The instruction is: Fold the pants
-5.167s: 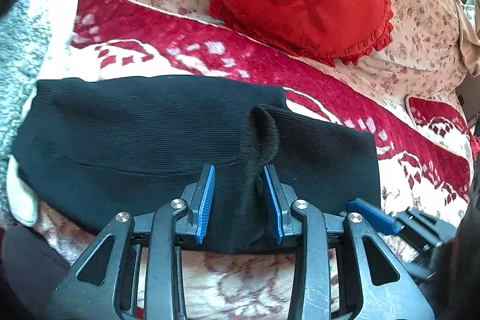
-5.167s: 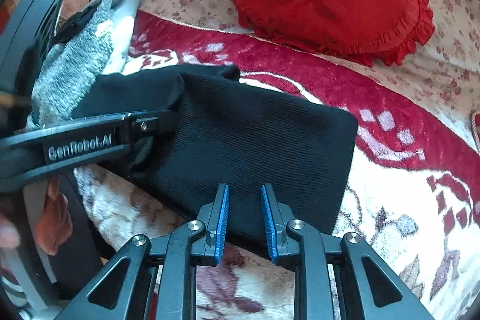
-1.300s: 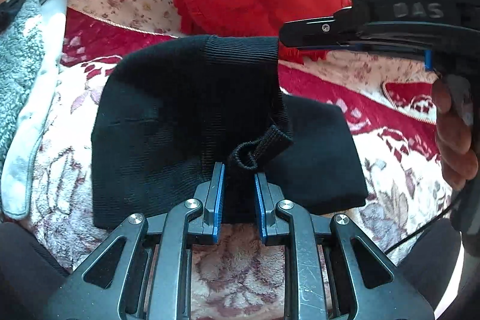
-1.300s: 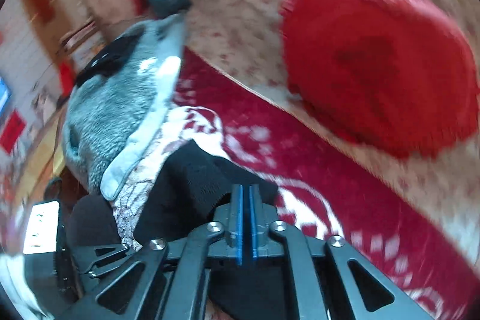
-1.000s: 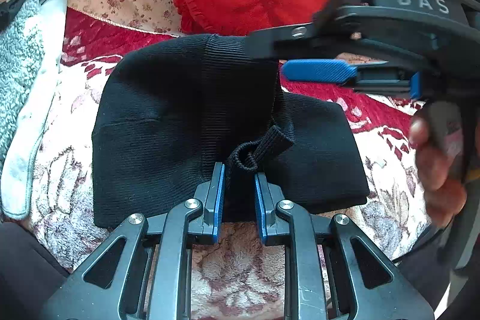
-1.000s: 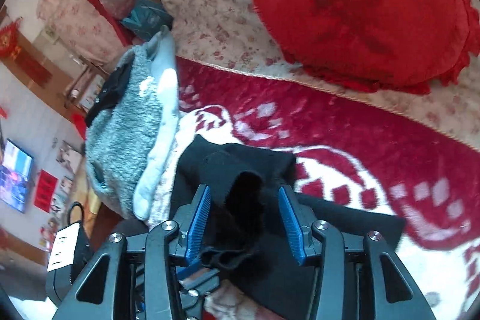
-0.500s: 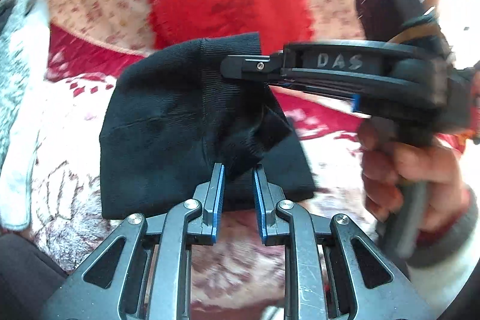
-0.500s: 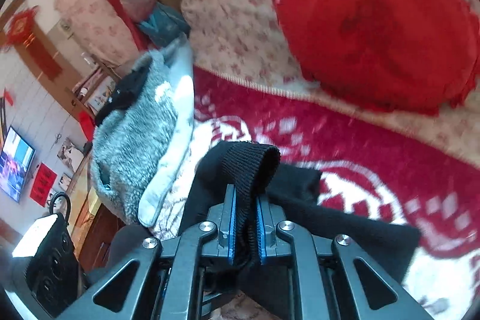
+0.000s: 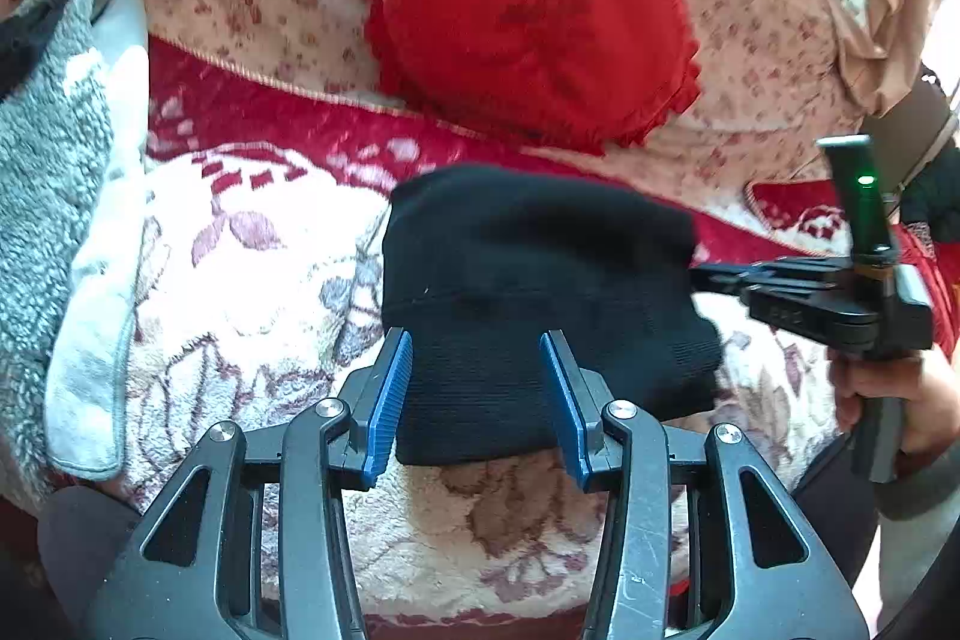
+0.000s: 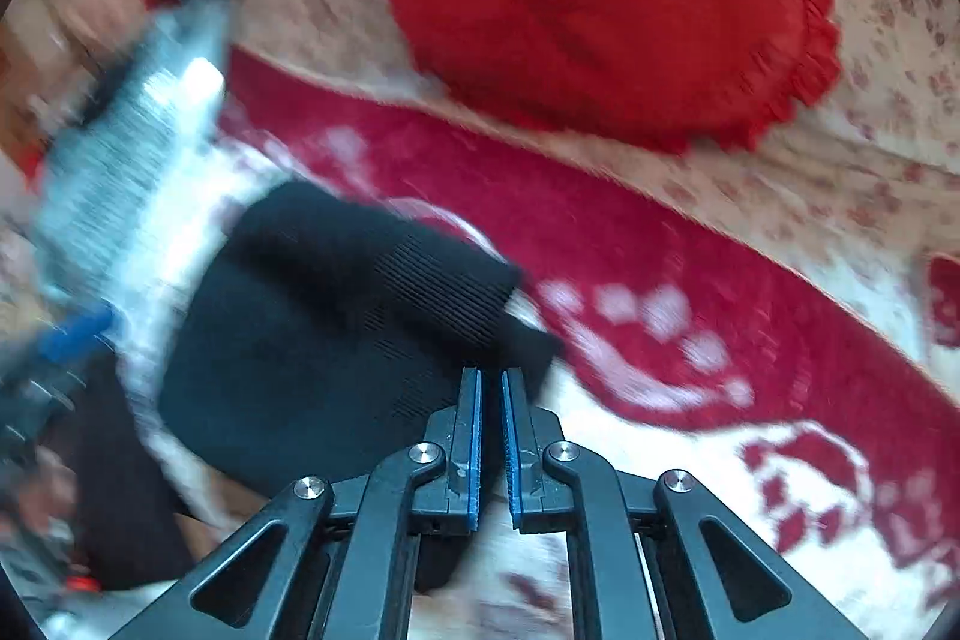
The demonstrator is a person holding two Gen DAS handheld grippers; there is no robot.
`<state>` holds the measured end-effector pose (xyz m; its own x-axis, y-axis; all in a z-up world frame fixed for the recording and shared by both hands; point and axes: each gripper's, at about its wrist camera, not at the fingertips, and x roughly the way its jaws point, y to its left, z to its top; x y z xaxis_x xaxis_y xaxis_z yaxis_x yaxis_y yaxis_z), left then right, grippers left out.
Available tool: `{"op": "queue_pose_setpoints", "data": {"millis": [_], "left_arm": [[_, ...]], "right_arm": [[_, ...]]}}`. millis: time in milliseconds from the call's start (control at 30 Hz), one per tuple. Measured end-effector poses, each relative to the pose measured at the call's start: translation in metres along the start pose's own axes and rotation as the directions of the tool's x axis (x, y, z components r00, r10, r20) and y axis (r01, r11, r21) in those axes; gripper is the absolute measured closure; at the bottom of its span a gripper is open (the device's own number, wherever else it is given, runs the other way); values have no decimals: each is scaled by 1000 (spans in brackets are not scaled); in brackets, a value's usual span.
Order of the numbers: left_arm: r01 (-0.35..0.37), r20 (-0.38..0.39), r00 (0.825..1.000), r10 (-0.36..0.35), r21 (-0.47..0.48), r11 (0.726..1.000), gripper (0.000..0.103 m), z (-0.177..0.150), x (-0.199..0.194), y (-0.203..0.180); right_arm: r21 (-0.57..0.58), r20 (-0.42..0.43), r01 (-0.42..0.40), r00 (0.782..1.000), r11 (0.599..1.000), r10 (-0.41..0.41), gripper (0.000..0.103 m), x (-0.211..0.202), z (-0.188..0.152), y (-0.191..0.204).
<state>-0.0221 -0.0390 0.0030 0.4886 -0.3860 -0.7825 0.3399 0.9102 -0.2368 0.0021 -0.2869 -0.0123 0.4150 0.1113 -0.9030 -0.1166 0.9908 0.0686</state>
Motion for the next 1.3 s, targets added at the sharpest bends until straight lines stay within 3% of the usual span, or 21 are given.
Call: {"op": "queue_pose_setpoints", "data": {"millis": [33,167,200,233,267,400,500,600,667,767,967,1067,1167,1233,1300], "left_arm": [[-5,-7,1000,5,-10,1000,61,0,2,3],[-22,11,1000,22,-36,999,61,12,3,10],[-32,15,999,33,-44,998,61,17,7,13],[-40,17,999,41,-55,998,61,22,11,16],[-46,13,999,47,-64,997,61,26,15,18],[-66,-3,998,66,-85,994,61,41,31,25],[-69,-21,997,68,-76,995,61,44,42,24],[-61,-49,997,58,-59,996,61,43,54,16],[-53,-53,997,51,-39,998,61,42,57,7],[-43,-50,998,43,5,999,50,40,64,-7],[-68,-55,996,72,72,995,48,35,68,-22],[-37,-51,998,38,25,999,48,43,57,-11],[-56,-20,998,55,-10,998,48,52,51,-2],[-75,-23,997,74,-22,997,48,59,56,3],[-82,-49,996,80,-42,996,48,62,67,6]], "right_arm": [[7,3,19,1000,1000,-19,97,0,-1,-3],[96,128,-136,984,986,123,95,-33,4,-16],[96,158,-163,976,982,147,89,-38,7,-16],[95,167,-180,972,979,162,76,-39,12,-11],[97,165,-198,970,975,180,70,-36,15,-9],[142,123,-198,976,970,182,68,-14,18,-2],[189,93,-232,972,954,218,73,4,10,0],[139,140,-234,966,962,215,101,1,6,6],[117,171,-222,965,968,200,101,-10,7,5],[99,187,-194,967,976,173,101,-22,8,-5],[67,109,-122,987,990,115,101,-2,2,0],[82,114,-119,987,989,110,101,-12,3,-4],[86,181,-24,984,996,8,97,-35,10,-3],[89,228,-52,973,995,31,97,-47,16,-1],[60,244,-145,962,988,127,97,-45,23,9]]}}
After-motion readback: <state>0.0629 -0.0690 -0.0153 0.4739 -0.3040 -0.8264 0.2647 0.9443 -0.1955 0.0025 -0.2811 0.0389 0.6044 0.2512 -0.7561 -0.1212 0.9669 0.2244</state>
